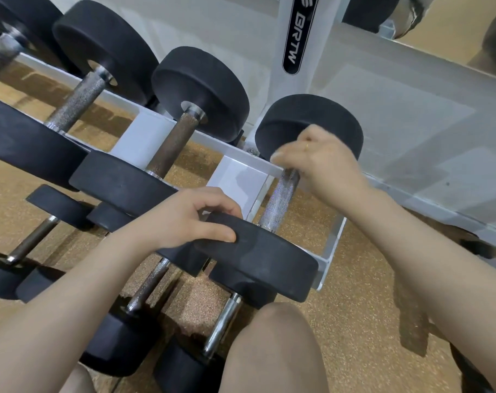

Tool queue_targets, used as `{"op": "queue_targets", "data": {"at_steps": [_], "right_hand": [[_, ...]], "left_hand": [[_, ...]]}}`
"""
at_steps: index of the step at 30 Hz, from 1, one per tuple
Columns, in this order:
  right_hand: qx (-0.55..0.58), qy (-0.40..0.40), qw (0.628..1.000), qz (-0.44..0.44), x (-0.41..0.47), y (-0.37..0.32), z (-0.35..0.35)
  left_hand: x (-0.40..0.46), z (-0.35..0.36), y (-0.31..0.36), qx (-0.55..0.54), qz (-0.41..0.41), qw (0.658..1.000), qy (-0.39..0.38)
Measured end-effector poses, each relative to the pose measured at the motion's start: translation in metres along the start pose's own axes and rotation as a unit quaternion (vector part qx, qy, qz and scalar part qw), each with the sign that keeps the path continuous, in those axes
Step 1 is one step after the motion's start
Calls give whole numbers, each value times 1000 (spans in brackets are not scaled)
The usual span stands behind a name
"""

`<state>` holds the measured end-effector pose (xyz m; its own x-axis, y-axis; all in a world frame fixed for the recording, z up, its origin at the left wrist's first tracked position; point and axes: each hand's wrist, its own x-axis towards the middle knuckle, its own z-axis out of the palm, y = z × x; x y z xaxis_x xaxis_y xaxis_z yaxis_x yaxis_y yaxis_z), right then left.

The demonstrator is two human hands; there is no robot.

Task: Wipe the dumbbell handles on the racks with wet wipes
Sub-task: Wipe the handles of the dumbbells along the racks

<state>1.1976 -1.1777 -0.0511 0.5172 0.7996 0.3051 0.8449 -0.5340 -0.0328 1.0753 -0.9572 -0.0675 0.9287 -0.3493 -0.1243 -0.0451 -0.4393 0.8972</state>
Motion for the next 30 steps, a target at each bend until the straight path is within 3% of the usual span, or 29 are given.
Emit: {"op": "queue_targets", "data": {"at_steps": [2,4,6,8,9,14,16,17,19,20,21,25,30], "right_hand": [[-87,-13,995,-44,13,-3,0],[-94,-53,992,-64,15,-5,7],[-32,-91,995,-17,5,-3,14],[60,-53,997,17,-14,-2,16],[104,-39,994,22,-25,-5,13],[280,-116,953,-6,-76,-32,0],[280,-19,957,73,-81,-28,2],[279,55,944,166,-80,-26,4],[296,164,869,360,-68,-26,7],[302,190,841,407,-60,-28,10],[290,208,839,411,-53,-31,14],[205,240,892,324,-47,-38,38],[319,158,888,290,-66,-49,43]], "left_hand": [[0,0,0,1,0,1000,-2],[0,0,0,0,-3,1000,-1],[0,0,1,-1,-3,1000,-1],[0,-1,0,2,-3,1000,-1],[1,-1,0,2,-5,1000,-2],[-1,-2,4,5,8,1000,-13],[-1,-3,9,26,10,999,-27],[0,-4,12,42,15,999,-30],[4,-2,18,79,32,996,-22],[6,-1,20,95,41,994,-15],[8,1,21,105,48,993,-8],[10,3,19,108,42,993,-2],[13,3,19,105,36,994,-16]]}}
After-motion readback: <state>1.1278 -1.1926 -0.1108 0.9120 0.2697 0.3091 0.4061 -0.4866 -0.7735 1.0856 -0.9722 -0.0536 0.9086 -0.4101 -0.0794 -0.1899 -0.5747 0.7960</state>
